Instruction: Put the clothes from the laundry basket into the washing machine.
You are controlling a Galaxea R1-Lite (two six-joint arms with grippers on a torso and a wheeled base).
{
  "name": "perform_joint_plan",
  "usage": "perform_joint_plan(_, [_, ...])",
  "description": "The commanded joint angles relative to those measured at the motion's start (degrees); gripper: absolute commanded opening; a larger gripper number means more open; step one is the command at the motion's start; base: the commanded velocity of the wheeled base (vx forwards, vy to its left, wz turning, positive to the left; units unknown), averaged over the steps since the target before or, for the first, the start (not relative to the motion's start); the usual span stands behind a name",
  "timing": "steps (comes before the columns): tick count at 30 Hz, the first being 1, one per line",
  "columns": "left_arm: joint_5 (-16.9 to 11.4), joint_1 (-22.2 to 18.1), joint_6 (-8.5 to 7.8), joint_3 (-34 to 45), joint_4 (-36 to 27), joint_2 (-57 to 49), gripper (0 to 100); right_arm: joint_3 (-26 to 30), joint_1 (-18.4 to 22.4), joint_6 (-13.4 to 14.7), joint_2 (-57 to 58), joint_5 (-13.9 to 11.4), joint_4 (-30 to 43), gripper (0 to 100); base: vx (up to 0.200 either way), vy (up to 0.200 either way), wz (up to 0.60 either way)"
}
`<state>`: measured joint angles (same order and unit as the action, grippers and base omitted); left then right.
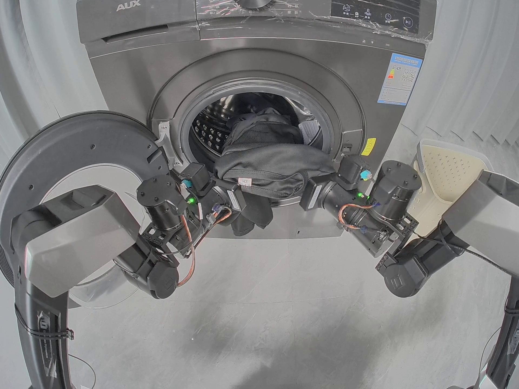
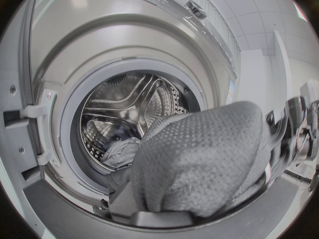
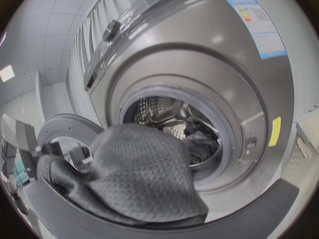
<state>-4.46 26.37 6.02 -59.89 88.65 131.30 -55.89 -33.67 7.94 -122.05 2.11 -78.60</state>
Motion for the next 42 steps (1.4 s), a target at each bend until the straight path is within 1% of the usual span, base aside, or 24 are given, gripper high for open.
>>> perform_joint_plan(1, [-0.2, 0.44, 0.31, 3.82, 0.12, -5.97, 0, 2.54, 2.12, 0.15, -3.72, 0.0, -0.15, 0, 0.0, 0.0, 0.0])
perform_joint_plan(5, [-0.46, 0.53, 0.48, 7.77, 0.21, -9.14, 0, 3.42, 2.03, -0.03, -6.0, -0.18, -1.11, 0, 0.0, 0.0, 0.0])
perform_joint_plan(7, [-0.55, 1.23, 0.66, 9.88, 0.21, -11.25, 0, 3.6, 1.41, -0.29, -6.27, -0.18, -2.25, 0, 0.0, 0.0, 0.0])
perform_joint_plan(11, [-0.72, 1.67, 0.66, 12.43, 0.21, -14.76, 0, 3.95, 0.45, -0.47, -5.65, -0.18, -2.96, 0, 0.0, 0.0, 0.0])
perform_joint_plan(16, [-0.9, 1.67, 0.66, 14.8, 0.21, -17.75, 0, 5.53, -0.17, -1.08, -3.37, -0.79, -4.36, 0, 0.0, 0.0, 0.0])
perform_joint_plan(17, [-1.25, 2.02, 0.66, 17.27, 0.3, -19.51, 0, 6.85, -1.57, -1.17, -1.96, -1.32, -4.54, 100, 0.0, 0.0, 0.0])
perform_joint_plan(19, [-2.22, 2.46, 0.48, 19.37, 0.3, -21.0, 0, 8.96, -2.8, -1.78, -0.64, -1.85, -4.72, 100, 0.0, 0.0, 0.0])
perform_joint_plan(21, [-3.8, 2.55, 0.57, 22.36, 0.3, -23.64, 0, 14.32, -4.56, -3.81, 3.22, -3.78, -4.89, 100, 0.0, 0.0, 0.0])
perform_joint_plan(22, [-4.15, 2.55, 0.66, 22.89, 0.21, -24.17, 0, 16.26, -5.18, -4.33, 4.37, -4.48, -4.8, 100, 0.0, 0.0, 0.0])
perform_joint_plan(23, [-4.68, 2.46, 0.39, 23.51, 0.21, -24.52, 0, 20.47, -6.14, -5.04, 6.39, -5.71, -4.8, 100, 0.0, 0.0, 0.0])
perform_joint_plan(24, [-4.68, 2.46, 0.39, 23.51, 0.21, -24.52, 0, 20.47, -6.14, -5.04, 6.39, -5.71, -4.8, 100, 0.0, 0.0, 0.0])
perform_joint_plan(25, [-4.94, 2.46, 0.22, 23.95, 0.21, -24.61, 0, 27.59, -7.46, -5.91, 9.73, -6.77, -4.89, 100, 0.0, 0.0, 0.0])
perform_joint_plan(27, [-4.94, 2.55, 0.22, 24.3, 0.21, -24.34, 0, 31.64, -7.2, -6.18, 11.05, -7.03, -4.8, 100, 0.0, 0.0, 0.0])
perform_joint_plan(28, [-4.94, 2.55, 0.22, 24.3, 0.21, -24.34, 0, 31.64, -7.2, -6.18, 11.05, -7.03, -4.8, 100, 0.0, 0.0, 0.0])
perform_joint_plan(29, [-4.94, 2.72, -0.22, 24.82, 0.21, -23.81, 0, 34.1, -6.14, -6.18, 11.22, -6.94, -4.72, 100, 0.0, 0.0, 0.0])
perform_joint_plan(31, [-4.94, 2.99, -0.92, 25.18, 0.21, -22.76, 0, 35.59, -3.95, -6.27, 11.05, -7.03, -4.72, 100, 0.0, 0.0, 0.0])
perform_joint_plan(33, [-4.77, 3.34, -2.15, 25.62, 0.21, -21.79, 0, 36.56, -1.57, -6.44, 10.87, -7.29, -4.72, 100, 0.0, 0.0, 0.0])
perform_joint_plan(35, [-4.5, 4.22, -3.47, 26.93, 0.21, -21.35, 0, 36.65, -0.17, -6.71, 10.43, -7.38, -4.72, 100, 0.0, 0.0, 0.0])
perform_joint_plan(36, [-4.5, 4.31, -3.74, 27.2, 0.21, -21.35, 0, 36.65, 0.1, -6.71, 10.43, -7.38, -4.72, 100, 0.0, 0.0, 0.0])
perform_joint_plan(37, [-4.59, 4.48, -4.44, 28.25, 0.21, -21.0, 0, 36.65, 0.8, -6.79, 10.26, -7.38, -4.72, 100, 0.0, 0.0, 0.0])
perform_joint_plan(42, [-4.5, 5.27, -5.06, 28.69, 0.21, -18.89, 0, 37.79, 1.24, -6.88, 10.34, -7.47, -4.63, 100, 0.04, 0.0, 0.0])
